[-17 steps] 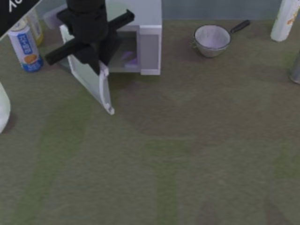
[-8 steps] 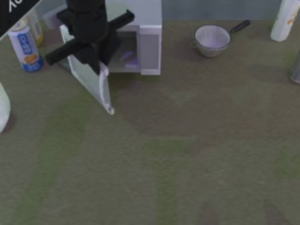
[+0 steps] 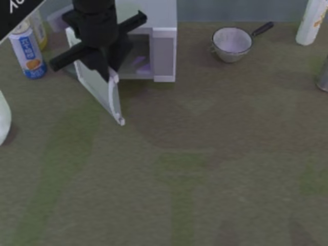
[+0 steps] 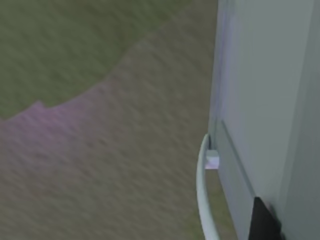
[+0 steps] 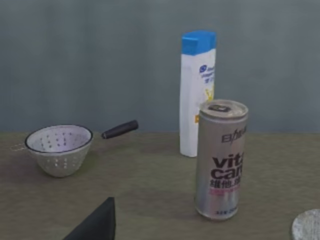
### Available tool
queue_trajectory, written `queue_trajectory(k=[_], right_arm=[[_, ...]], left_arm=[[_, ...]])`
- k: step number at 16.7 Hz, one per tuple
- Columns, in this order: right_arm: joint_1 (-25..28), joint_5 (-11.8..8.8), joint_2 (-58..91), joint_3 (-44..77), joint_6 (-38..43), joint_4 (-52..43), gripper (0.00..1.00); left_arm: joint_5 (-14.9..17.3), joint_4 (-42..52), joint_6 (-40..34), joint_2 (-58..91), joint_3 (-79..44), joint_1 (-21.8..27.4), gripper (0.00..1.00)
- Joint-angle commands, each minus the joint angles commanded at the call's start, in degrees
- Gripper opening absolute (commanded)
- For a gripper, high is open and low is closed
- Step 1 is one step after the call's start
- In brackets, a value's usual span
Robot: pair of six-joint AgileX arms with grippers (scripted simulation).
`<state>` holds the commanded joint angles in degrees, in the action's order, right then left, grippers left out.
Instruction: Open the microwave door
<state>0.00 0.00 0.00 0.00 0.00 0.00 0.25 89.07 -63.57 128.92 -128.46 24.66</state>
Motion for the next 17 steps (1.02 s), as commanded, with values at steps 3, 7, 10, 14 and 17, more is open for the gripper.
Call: queue_trajectory(k=[3, 7, 10, 14, 17], right_arm=[[0.0, 0.0, 0.0, 0.0, 0.0, 0.0, 1.0], [0.0, 0.0, 0.0, 0.0, 0.0, 0.0, 1.0], [0.0, 0.0, 0.0, 0.0, 0.0, 0.0, 1.0], [0.0, 0.0, 0.0, 0.0, 0.0, 0.0, 1.0], [0.0, 0.0, 0.0, 0.0, 0.0, 0.0, 1.0]], left_arm=[[0.0, -0.72, 0.45, -1.13, 2.0, -0.44, 0.0], [-0.12, -2.96, 1.8, -4.57, 7.81, -1.66, 0.0], [-0.1, -3.68, 2.21, -5.69, 9.83, -2.13, 0.0], [-0.1, -3.68, 2.21, -5.69, 9.83, -2.13, 0.0], [-0.1, -3.68, 2.21, -5.69, 9.83, -2.13, 0.0]])
